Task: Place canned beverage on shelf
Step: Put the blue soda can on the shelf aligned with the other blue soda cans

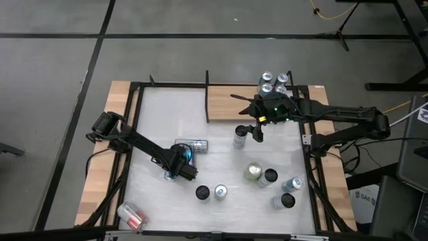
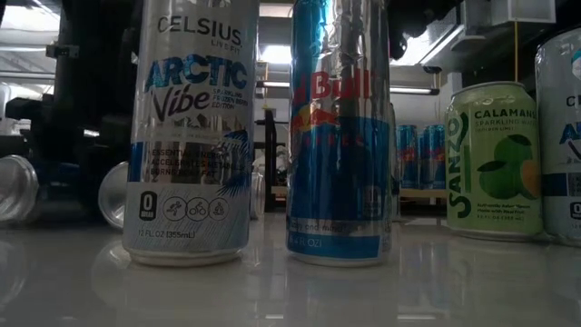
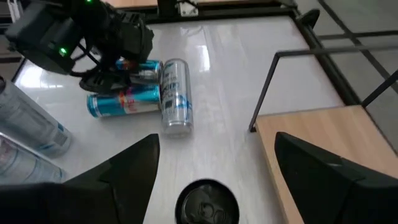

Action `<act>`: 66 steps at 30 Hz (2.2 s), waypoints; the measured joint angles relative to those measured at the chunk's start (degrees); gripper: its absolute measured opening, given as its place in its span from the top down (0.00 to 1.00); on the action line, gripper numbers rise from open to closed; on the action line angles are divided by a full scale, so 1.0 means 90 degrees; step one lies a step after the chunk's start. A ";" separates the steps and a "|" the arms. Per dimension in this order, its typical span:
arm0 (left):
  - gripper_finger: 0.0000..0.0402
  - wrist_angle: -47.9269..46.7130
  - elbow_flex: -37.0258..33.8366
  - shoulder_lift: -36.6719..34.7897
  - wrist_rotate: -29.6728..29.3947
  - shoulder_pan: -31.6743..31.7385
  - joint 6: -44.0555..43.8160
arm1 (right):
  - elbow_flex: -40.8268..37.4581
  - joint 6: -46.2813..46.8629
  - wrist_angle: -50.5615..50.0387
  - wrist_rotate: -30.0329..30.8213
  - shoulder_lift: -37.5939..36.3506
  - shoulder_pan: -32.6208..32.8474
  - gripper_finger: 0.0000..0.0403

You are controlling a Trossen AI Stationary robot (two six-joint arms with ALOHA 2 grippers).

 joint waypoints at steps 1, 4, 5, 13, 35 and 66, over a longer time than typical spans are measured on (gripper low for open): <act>0.46 -0.0051 -0.0006 -0.0087 0.0003 0.0000 0.0002 | 0.0089 -0.0054 -0.0072 0.0023 0.0000 0.0000 0.24; 0.46 -0.0214 0.0001 -0.0433 -0.0016 0.0000 0.0002 | 0.0388 -0.0299 -0.0351 0.0253 0.0000 0.0000 0.24; 0.46 -0.0265 0.0001 -0.0540 -0.0030 0.0000 0.0002 | 0.0477 -0.0320 -0.0459 0.0347 0.0000 0.0000 0.24; 0.46 -0.0468 0.0001 -0.1733 -0.0748 0.0067 0.0077 | 0.1265 -0.0514 -0.1212 0.1252 0.0000 -0.0002 0.24; 0.46 0.6943 0.0016 -0.2308 -0.3656 0.2379 0.8212 | 0.1762 -0.0432 -0.2549 0.0947 0.0002 -0.1522 0.24; 0.46 1.2645 0.0179 0.1076 -0.1577 0.3901 1.0712 | 0.1762 -0.0510 -0.0881 -0.0630 0.0550 -0.2538 0.24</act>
